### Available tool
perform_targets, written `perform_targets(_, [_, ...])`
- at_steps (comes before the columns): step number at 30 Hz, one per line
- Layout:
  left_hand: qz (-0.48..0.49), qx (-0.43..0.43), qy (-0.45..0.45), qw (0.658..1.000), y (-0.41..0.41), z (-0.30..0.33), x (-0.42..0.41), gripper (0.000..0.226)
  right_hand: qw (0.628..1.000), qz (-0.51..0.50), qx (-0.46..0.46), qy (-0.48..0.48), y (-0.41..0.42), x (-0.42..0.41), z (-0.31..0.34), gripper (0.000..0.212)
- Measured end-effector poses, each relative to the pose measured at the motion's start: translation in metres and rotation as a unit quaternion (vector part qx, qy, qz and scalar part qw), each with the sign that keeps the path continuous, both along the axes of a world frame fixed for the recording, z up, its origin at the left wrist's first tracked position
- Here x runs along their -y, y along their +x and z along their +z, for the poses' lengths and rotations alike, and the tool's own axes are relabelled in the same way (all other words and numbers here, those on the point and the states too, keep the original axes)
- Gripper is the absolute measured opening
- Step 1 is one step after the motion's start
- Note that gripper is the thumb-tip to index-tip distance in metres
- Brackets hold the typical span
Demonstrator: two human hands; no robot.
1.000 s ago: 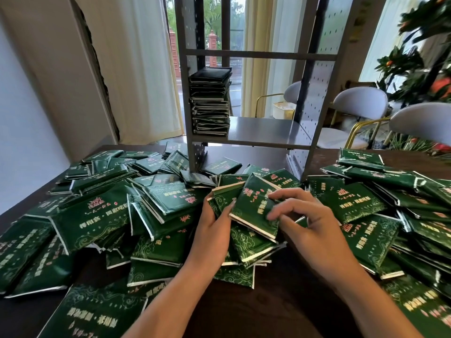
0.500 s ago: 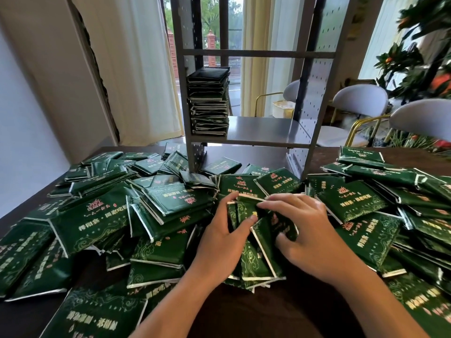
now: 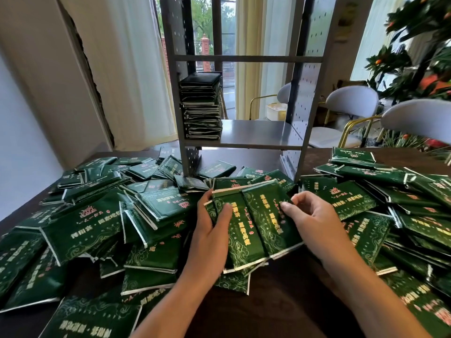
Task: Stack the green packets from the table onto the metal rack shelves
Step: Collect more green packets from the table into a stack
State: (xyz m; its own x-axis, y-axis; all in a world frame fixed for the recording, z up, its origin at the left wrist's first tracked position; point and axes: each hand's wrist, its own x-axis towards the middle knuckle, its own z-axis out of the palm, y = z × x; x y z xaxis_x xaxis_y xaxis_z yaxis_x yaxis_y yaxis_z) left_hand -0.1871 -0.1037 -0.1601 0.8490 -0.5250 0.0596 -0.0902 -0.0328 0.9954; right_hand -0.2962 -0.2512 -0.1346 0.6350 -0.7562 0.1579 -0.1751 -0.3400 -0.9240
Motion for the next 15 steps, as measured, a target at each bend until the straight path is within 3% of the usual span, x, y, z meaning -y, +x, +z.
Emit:
perform_targets(7, [-0.084, 0.078, 0.055, 0.992, -0.007, -0.001, -0.002, 0.085, 0.987, -0.004, -0.046, -0.155, 0.009, -0.03, -0.009, 0.035])
perform_targets(9, [-0.079, 0.074, 0.053, 0.993, -0.005, -0.003, -0.002, 0.082, 0.981, -0.044, -0.047, -0.185, 0.002, -0.017, -0.003, 0.025])
perform_targets(11, [-0.075, 0.073, 0.045, 0.993, -0.005, -0.003, -0.003, 0.074, 0.951, -0.13, -0.101, -0.262, -0.007, 0.006, -0.001, 0.004])
perform_targets(13, [-0.075, 0.074, 0.045, 0.993, -0.005, -0.003, -0.004, 0.069, 0.917, -0.164, -0.251, -0.261, -0.012, 0.027, -0.002, 0.042])
perform_targets(15, [-0.074, 0.074, 0.045, 0.993, -0.005, -0.002, -0.003, 0.066, 0.894, -0.147, -0.359, -0.225, -0.014, 0.037, -0.004, 0.067])
